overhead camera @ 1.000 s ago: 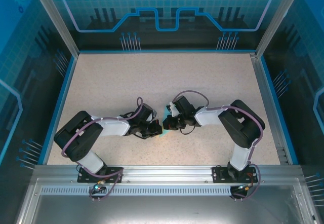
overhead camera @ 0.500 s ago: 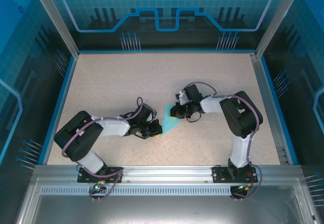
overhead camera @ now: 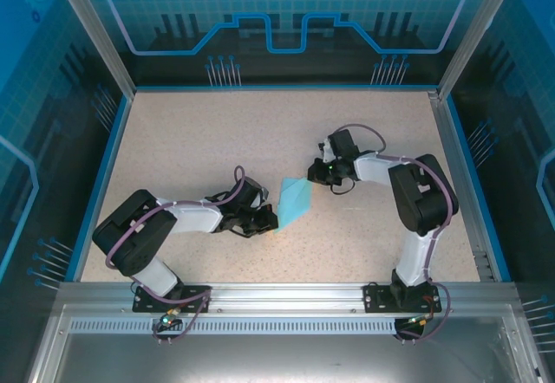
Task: Fold a paper plane with a square sheet of paper (pick it up from the middle)
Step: Pick up the paper from the center of the table.
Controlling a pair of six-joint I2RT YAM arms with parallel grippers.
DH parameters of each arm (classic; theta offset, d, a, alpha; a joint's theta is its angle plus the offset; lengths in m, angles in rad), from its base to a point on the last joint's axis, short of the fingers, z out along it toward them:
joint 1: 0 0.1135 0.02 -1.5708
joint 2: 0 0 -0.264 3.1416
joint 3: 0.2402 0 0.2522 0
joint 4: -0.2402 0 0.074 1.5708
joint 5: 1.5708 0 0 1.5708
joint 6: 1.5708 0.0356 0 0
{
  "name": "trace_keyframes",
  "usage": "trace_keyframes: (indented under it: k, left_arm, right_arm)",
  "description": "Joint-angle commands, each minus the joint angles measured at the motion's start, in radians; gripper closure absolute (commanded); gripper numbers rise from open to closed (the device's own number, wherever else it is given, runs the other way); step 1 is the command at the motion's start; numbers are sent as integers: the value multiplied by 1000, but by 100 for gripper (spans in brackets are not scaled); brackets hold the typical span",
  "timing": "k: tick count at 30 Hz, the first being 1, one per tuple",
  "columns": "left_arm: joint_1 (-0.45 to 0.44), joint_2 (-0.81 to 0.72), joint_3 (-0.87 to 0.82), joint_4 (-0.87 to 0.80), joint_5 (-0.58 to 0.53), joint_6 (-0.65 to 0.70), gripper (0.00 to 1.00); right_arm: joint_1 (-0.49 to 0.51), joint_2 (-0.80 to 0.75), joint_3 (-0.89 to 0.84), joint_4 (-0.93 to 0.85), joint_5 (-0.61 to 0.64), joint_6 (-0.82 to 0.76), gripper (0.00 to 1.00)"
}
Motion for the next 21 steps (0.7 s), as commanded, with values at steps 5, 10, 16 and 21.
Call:
trace_keyframes:
  k: [5,10,16,21]
  left_arm:
    - [-1,32,-41,-202,-19,21,100]
    - [-1,33,-38,-204,-18,27,100]
    - [-1,33,-30,-212,-15,37,100]
    - [-1,28,-22,-224,4,61,100]
  right_arm:
    - [171,-160,-132,61,17,86,93]
    - [246,-106,-180,136,-17,159,93]
    - [265,-6,-178,194,-64,191,93]
    - [265,12,-173,135,-21,193,93]
